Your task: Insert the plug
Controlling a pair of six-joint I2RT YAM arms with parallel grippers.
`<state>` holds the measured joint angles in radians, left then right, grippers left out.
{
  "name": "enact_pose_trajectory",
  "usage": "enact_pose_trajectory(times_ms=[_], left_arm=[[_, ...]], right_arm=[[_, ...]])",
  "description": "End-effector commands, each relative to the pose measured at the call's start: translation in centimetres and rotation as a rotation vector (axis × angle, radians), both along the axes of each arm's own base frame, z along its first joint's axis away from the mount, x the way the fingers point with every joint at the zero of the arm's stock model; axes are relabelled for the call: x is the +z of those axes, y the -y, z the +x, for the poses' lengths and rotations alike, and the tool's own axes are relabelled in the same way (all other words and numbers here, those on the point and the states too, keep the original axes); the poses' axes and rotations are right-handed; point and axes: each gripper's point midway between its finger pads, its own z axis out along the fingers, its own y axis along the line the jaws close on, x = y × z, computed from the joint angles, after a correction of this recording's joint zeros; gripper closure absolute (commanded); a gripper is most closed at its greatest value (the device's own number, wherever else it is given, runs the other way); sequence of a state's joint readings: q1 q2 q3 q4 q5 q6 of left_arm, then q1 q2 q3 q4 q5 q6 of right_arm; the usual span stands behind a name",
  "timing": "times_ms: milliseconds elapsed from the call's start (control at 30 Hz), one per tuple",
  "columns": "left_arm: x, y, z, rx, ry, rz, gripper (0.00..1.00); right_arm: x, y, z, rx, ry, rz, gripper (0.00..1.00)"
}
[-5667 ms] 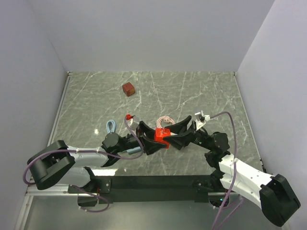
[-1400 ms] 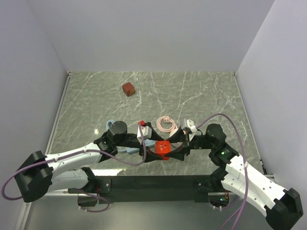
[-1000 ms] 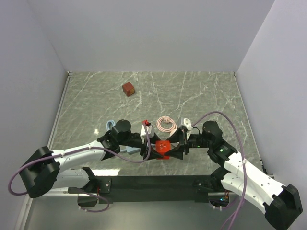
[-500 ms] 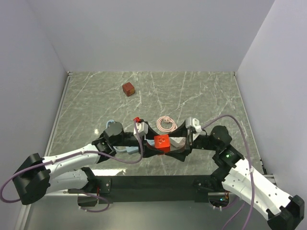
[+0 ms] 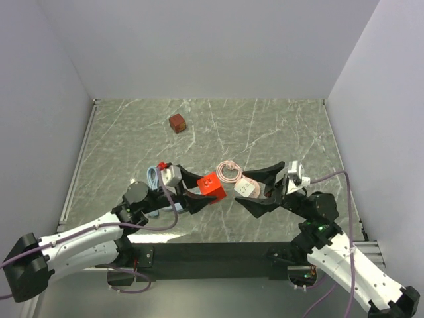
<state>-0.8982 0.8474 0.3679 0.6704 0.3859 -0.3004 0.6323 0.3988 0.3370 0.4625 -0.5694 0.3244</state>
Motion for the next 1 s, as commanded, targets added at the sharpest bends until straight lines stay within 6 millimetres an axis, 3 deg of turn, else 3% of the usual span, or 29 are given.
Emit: enact_pose_trajectory(times_ms=[0, 133, 300, 433, 567, 733, 967], left_arm=[[4.8, -1.4, 0.9, 0.094, 0.038, -0.189, 0.99], [6.6, -1.9, 0.1, 0.064, 0.03, -0.287, 0.99], [8.4, -2.3, -0.8, 0.019, 0.026, -0.392, 0.99], [8.3, -2.5, -1.5, -0.022, 0.004, -0.45, 0.99], [8.5, -1.8, -2.0, -0.046, -0.007, -0.472, 0.99], [8.7, -0.6, -2.8, -0.076, 0.006, -0.484, 0.99], [8.8, -0.5, -2.6, -0.063, -0.013, -0.519, 0.99]], right_arm=[[1.7, 0.2, 0.2, 0.014, -0.024, 0.177, 0.04], [1.0, -0.4, 0.2, 0.074, -0.063, 0.246, 0.04], [1.7, -0.3, -1.1, 0.163, -0.047, 0.344, 0.03], [1.8, -0.5, -1.1, 0.19, -0.067, 0.367, 0.03], [2.2, 0.0, -2.1, 0.232, -0.031, 0.423, 0.03], [2.3, -0.8, -1.9, 0.248, -0.044, 0.43, 0.02], [3.4, -0.2, -4.5, 0.292, 0.08, 0.453, 0.02]])
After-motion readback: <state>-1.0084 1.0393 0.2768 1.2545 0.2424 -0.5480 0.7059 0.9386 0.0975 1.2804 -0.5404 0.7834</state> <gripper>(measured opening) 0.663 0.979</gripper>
